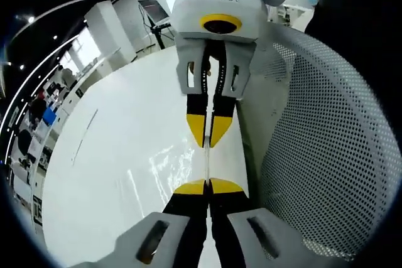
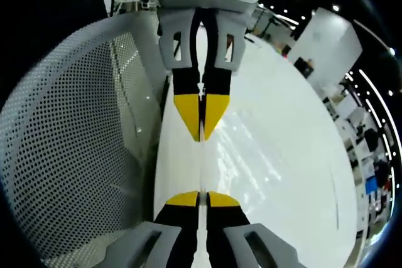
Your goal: Open the resealable bag by pulling the two sides of the seal apart until the entire bag opening is separated and visibly accessible.
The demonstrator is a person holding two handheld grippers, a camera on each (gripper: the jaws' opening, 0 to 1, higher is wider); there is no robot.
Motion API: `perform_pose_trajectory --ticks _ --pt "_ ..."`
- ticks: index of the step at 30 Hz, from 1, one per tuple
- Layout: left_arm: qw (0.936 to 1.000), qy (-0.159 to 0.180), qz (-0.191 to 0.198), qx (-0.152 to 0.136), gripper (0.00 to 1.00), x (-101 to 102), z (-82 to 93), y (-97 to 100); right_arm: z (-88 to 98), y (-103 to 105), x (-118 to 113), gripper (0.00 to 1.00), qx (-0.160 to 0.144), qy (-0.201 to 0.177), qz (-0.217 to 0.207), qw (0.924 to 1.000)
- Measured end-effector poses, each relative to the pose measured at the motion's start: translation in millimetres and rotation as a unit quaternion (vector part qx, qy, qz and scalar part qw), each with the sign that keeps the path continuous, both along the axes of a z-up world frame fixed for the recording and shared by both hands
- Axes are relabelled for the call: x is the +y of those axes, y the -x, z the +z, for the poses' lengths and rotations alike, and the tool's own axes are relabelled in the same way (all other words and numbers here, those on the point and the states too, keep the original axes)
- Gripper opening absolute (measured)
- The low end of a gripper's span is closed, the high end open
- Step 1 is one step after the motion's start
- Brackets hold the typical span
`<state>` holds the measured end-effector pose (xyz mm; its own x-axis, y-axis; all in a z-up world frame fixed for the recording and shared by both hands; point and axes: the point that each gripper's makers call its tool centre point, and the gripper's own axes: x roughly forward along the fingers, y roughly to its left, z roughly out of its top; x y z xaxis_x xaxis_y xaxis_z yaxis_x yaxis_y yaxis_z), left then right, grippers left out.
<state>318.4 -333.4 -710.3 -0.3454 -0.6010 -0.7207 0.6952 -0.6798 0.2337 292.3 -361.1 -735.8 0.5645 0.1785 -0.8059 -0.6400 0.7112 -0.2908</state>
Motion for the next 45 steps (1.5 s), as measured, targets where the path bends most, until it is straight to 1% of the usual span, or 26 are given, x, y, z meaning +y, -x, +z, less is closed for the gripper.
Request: perform_pose_trajectory --ticks 5,20,24,27,34,38,40,45 --pt "0.9999 0.006 -0.002 -0.012 0.0 1 -2.3 -2.7 0.3 2 -5 0.0 0.0 -0.002 -0.011 0.9999" --pt "0.9999 0.009 0.008 -0.005 0.0 1 1.3 -8.9 -4.0 17 -26 0.0 0.01 0.009 -0.035 0.9993" --pt "0.9999 0.01 0.009 -0.006 0.0 2 2.1 -10.2 -3.8 18 -28 0.0 0.012 0.012 -0.037 0.9992" --pt "0.9997 0.014 0.014 -0.012 0.0 2 2.7 -13.0 -5.7 21 -30 0.0 0.015 0.013 -0.038 0.9991" --pt "0.9998 0.01 0.017 -0.01 0.0 5 0.9 -15.7 -8.9 25 -34 0.0 0.019 0.017 -0.042 0.9988" --pt "0.9997 0.009 0.02 -0.014 0.0 6 0.1 -18.0 -11.4 30 -38 0.0 0.026 0.026 -0.042 0.9985" --pt "0.9997 0.008 0.021 -0.01 0.0 6 0.0 -16.8 -9.8 31 -38 0.0 0.023 0.017 -0.045 0.9986" --pt "0.9998 0.004 0.015 -0.016 0.0 6 -3.5 -12.7 -10.2 32 -40 0.0 0.023 0.025 -0.05 0.9982"
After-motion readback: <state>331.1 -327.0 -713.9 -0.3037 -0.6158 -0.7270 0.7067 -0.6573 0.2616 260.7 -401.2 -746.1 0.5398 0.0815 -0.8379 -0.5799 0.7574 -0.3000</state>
